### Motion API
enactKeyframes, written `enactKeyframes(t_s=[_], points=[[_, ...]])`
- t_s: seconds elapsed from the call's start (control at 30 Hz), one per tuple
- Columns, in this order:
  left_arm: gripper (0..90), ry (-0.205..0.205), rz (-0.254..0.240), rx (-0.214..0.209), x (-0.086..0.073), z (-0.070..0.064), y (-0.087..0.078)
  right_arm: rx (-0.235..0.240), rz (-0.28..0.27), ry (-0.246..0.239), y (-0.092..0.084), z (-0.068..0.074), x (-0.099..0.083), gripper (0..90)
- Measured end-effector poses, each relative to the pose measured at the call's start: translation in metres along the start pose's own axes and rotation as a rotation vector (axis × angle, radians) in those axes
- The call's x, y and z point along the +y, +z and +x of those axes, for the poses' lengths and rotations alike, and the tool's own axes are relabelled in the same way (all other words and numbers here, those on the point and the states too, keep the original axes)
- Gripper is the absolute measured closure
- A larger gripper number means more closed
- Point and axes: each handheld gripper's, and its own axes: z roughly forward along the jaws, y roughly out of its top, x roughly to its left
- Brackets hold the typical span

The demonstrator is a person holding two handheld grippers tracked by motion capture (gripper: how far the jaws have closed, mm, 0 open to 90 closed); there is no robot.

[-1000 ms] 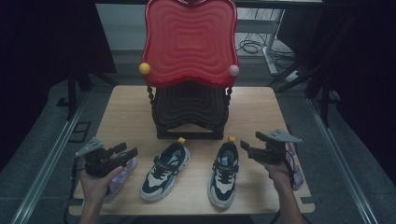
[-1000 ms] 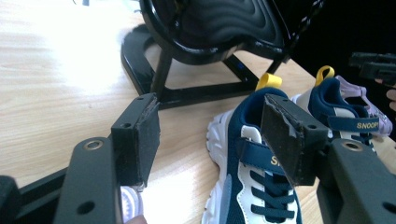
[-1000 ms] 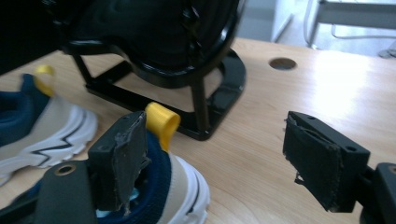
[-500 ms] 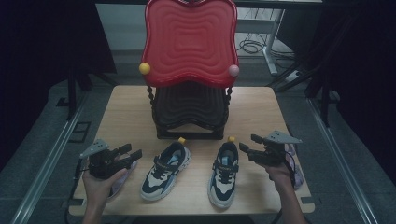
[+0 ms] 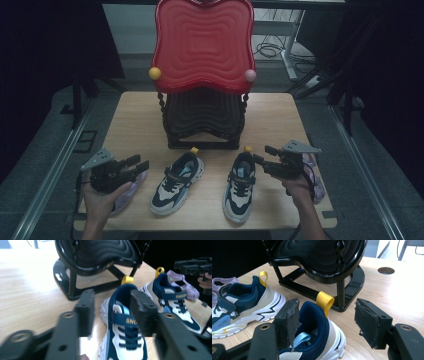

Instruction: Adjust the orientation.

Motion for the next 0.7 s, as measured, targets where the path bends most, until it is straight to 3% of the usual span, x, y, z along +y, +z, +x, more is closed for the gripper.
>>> enactKeyframes(t_s=[0.07, 0.17, 0.27, 0.47, 0.6, 0.7], points=[[65.3, 0.011, 0.024, 0.005, -0.004, 0.000, -0.001, -0.005, 0.013, -0.004, 0.001, 0.001, -0.002, 36.3], [74.3, 0.052, 0.053, 0.066, -0.008, -0.001, -0.004, -0.013, 0.043, -0.018, 0.000, 0.003, -0.003, 36.3], [87.1, 0.020, 0.046, 0.057, -0.010, 0.007, -0.011, -0.012, 0.059, -0.019, 0.001, 0.002, -0.006, 36.0], [89.7, 0.026, 0.077, 0.086, -0.024, 0.019, -0.023, -0.001, 0.088, -0.010, 0.004, -0.002, -0.011, 35.7], [90.0, 0.002, 0.063, 0.122, -0.034, 0.027, -0.042, 0.029, 0.089, -0.001, 0.005, 0.000, -0.012, 35.6], [90.0, 0.014, 0.063, 0.148, -0.040, 0.027, -0.050, 0.027, 0.086, -0.003, 0.004, 0.002, -0.012, 35.5]])
